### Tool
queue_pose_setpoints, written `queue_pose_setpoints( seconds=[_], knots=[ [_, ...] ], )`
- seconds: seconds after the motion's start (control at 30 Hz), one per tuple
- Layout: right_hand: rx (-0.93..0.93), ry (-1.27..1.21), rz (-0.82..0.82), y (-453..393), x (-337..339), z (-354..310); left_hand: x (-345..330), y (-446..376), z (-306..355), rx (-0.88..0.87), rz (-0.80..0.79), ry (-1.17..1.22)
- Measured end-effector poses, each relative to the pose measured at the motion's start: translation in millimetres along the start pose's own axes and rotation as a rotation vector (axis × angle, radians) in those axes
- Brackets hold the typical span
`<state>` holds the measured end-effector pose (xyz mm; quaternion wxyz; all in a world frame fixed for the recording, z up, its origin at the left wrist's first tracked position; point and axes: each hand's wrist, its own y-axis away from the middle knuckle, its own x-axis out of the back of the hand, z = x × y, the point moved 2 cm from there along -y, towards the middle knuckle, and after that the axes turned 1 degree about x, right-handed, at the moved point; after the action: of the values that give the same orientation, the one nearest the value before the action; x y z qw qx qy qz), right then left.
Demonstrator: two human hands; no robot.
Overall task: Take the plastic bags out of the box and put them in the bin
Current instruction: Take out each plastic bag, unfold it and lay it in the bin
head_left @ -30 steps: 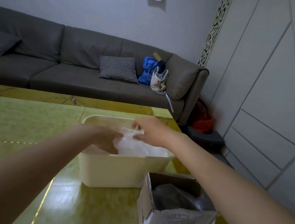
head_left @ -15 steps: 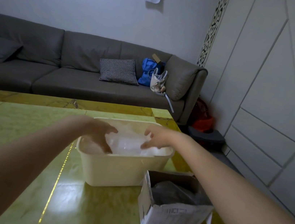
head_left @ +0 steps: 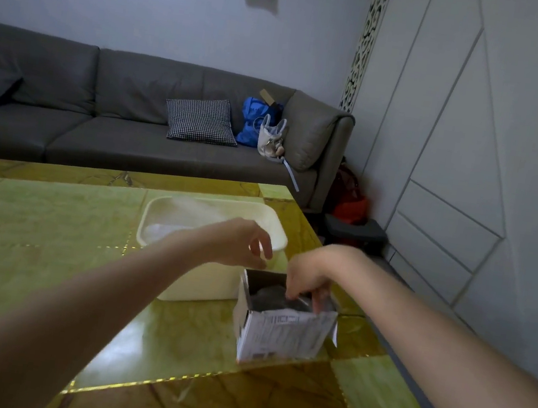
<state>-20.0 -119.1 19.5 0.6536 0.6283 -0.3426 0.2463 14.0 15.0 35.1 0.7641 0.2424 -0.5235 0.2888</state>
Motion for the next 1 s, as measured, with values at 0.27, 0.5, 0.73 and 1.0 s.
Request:
queue_pose_setpoints(
  seconds=[0.27, 0.5, 0.73, 1.0],
  knots=[
    [0.185, -0.067, 0.488, 12.5, 2.6, 4.6, -14.3, 1.3, 14.0, 0.063, 0.018, 0.045],
    [0.306, -0.437, 0.563, 33.8, 22.0, 16.1, -12.8, -0.3, 19.6, 0.122, 0.137, 0.274],
    [0.306, -0.445, 0.447, 42.8, 21.2, 15.5, -11.8, -0.5, 16.3, 0.202, 0.278, 0.263],
    [0.271, -0.366, 0.671, 33.5, 19.6, 14.5, 1.1, 2.0, 24.9, 0.175, 0.167, 0.294]
  ],
)
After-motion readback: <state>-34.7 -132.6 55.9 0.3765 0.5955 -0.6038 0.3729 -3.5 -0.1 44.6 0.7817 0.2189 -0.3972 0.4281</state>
